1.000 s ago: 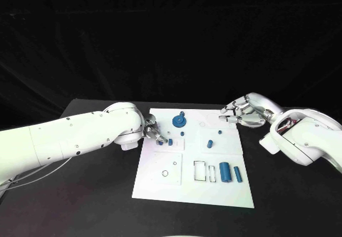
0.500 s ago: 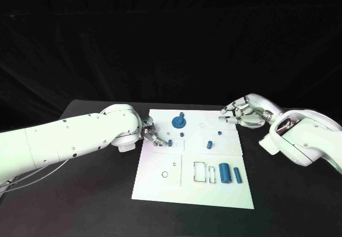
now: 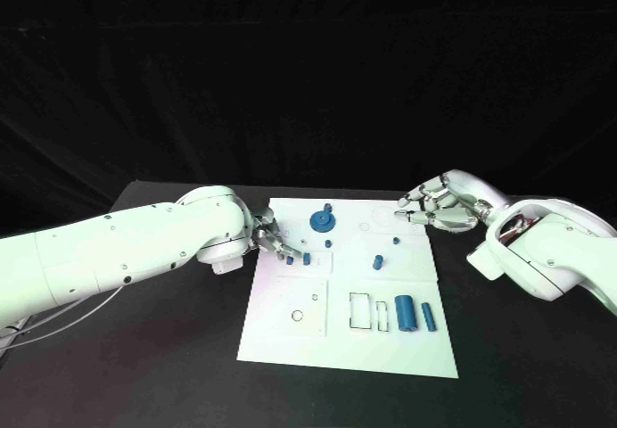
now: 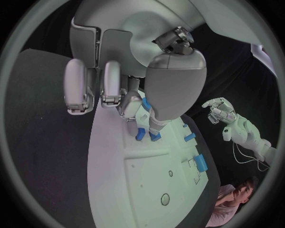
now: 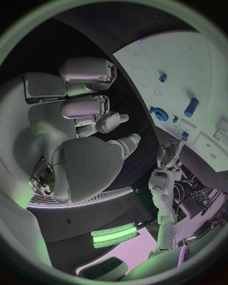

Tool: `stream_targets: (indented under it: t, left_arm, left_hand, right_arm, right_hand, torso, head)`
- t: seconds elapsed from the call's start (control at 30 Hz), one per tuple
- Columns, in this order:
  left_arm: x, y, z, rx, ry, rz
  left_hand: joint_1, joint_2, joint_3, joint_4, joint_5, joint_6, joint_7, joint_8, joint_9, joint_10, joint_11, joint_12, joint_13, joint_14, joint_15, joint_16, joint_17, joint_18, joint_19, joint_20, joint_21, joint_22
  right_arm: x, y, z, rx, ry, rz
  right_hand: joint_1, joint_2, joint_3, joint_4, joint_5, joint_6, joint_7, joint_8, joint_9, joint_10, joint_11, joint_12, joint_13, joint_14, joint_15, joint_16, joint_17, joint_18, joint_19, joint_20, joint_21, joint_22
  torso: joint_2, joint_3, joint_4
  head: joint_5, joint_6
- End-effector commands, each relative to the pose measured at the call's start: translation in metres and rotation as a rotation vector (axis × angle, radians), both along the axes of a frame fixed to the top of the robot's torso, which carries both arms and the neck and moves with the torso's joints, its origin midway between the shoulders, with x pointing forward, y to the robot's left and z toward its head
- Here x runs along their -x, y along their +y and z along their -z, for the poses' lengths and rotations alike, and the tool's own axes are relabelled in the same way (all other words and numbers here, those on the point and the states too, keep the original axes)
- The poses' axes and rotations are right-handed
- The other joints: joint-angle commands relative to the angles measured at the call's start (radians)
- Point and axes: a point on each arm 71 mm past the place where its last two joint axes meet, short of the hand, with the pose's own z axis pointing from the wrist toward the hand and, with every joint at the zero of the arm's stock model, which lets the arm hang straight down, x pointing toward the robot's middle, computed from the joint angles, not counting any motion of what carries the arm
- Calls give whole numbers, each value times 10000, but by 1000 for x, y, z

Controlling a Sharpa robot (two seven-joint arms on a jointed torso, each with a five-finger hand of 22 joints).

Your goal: Assemble the parts on the task board

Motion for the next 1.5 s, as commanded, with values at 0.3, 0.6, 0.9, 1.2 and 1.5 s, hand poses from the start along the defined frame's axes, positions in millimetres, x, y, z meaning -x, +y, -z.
stream_targets:
  t: [0.3,0.6,0.9,1.2,1.5]
  left_arm:
    - [-1,-12,-23,2011,-1746,664]
    - [-1,-49,-41,3130,-5141,2885]
    - [2,-72,-28,2362,-6365,4416]
    - [4,-85,-8,1169,-6363,5469]
    - [0,-87,5,520,-6490,5752]
  left_hand:
    - [1233,302,-517,-35,55,-1655,796,-666,-396,-3059,720,-3639,-3775,-409,651,-2773,-313,879,-2895,350,-3195,-2445]
    - [3960,307,183,-608,57,-1875,990,-1389,-1537,-4161,1102,-5818,-5761,-2102,921,-6645,-3891,1451,-4535,679,-6664,-5799]
    - [4420,-36,387,-645,40,-1533,987,-1998,-2323,-4208,1142,-6664,-6798,-1904,985,-6879,-4171,1450,-4169,703,-7012,-6076]
    - [4470,-217,419,-666,36,-1480,884,-2410,-2715,-4544,1299,-7021,-7244,-1882,1089,-7030,-4382,1431,-3999,765,-7048,-6084]
    - [4558,-233,595,-738,37,-1164,848,-2734,-3035,-4700,1379,-7359,-7700,-1512,1134,-6410,-4065,1240,-3281,794,-6063,-5052]
  right_arm:
    - [0,1,1,26,20,-112]
    - [-1,2,2,-25,-2,-125]
    - [0,2,2,-92,5,-110]
    - [1,2,1,-152,-75,-103]
    - [1,1,1,-170,-107,-79]
  right_hand:
    - [-78,30,-56,-6,50,-65,-35,35,16,-78,5,-51,-9,531,-73,-72,554,197,-66,5,-47,1038]
    - [-61,37,-63,-2,60,-74,-36,36,15,-138,4,-123,-82,516,-74,-106,502,211,-103,4,-104,998]
    - [6,65,-83,10,83,-96,-34,46,16,-501,1,-576,-523,456,-78,-254,290,267,-252,-1,-345,833]
    - [19,73,-87,14,89,-100,-35,48,17,-517,0,-605,-550,454,-80,-262,286,266,-249,-2,-347,835]
    - [26,76,-88,16,97,-103,-35,50,17,-522,-1,-616,-560,453,-80,-267,283,267,-250,-2,-351,833]
  torso:
    - [-1,4,8]
    - [14,3,-21]
    - [19,11,-13]
    - [13,4,-22]
    - [11,3,-6]
  head:
    - [-51,30]
    - [-150,88]
    - [-265,88]
    - [-305,95]
    - [-354,84]
